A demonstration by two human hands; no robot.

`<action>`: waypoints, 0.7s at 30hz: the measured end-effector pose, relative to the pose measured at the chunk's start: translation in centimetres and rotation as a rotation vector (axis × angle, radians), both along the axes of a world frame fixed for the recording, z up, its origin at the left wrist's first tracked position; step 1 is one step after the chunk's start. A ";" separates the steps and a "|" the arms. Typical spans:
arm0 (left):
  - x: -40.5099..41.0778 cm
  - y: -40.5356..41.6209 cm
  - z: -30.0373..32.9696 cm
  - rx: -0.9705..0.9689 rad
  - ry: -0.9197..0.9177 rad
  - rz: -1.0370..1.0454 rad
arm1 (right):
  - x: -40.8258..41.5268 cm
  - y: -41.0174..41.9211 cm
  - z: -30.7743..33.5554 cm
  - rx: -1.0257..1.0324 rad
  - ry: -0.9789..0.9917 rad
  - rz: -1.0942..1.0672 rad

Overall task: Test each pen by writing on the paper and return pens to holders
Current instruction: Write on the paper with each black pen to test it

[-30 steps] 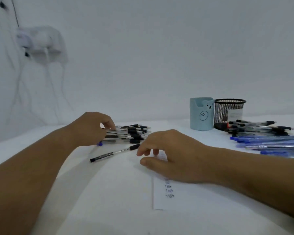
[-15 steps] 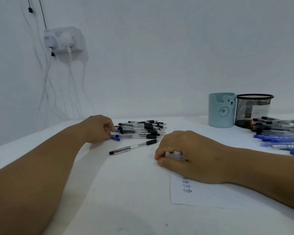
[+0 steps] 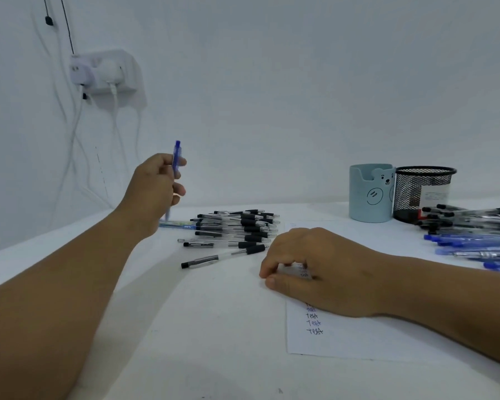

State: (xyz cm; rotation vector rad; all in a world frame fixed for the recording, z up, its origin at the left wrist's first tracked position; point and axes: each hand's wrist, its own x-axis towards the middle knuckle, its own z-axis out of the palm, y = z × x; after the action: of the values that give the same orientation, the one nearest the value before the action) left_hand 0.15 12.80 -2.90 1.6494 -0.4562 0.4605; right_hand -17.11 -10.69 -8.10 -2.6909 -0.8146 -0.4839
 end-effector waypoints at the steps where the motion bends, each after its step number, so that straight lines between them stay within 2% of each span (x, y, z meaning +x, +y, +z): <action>1: -0.8 -0.7 0.3 -0.167 0.095 -0.119 | 0.0 0.0 0.0 -0.003 0.001 -0.005; 3: -2.2 -1.7 0.9 -0.444 0.292 -0.394 | -0.1 -0.1 0.1 0.000 0.007 -0.025; 5: -3.2 -2.5 0.9 -0.560 0.401 -0.583 | -0.3 -0.3 0.2 0.010 0.009 -0.031; 8: -3.8 -3.4 0.7 -0.670 0.461 -0.693 | -0.5 -0.7 0.1 0.010 0.004 -0.024; 13: -4.6 -4.4 0.3 -0.727 0.487 -0.777 | -0.5 -1.0 0.2 0.037 -0.035 -0.027; 18: -5.3 -5.4 0.0 -0.742 0.497 -0.885 | -0.1 -1.8 0.4 0.225 -0.243 -0.170; 21: -6.1 -6.4 0.0 -0.695 0.501 -0.972 | 0.1 -2.2 0.6 0.323 -0.271 -0.265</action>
State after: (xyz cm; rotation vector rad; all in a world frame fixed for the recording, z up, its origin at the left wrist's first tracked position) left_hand -5.92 6.39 -2.92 0.6823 -0.5696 -0.4789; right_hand -16.96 -12.85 -7.47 -2.4674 -0.3963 -0.9692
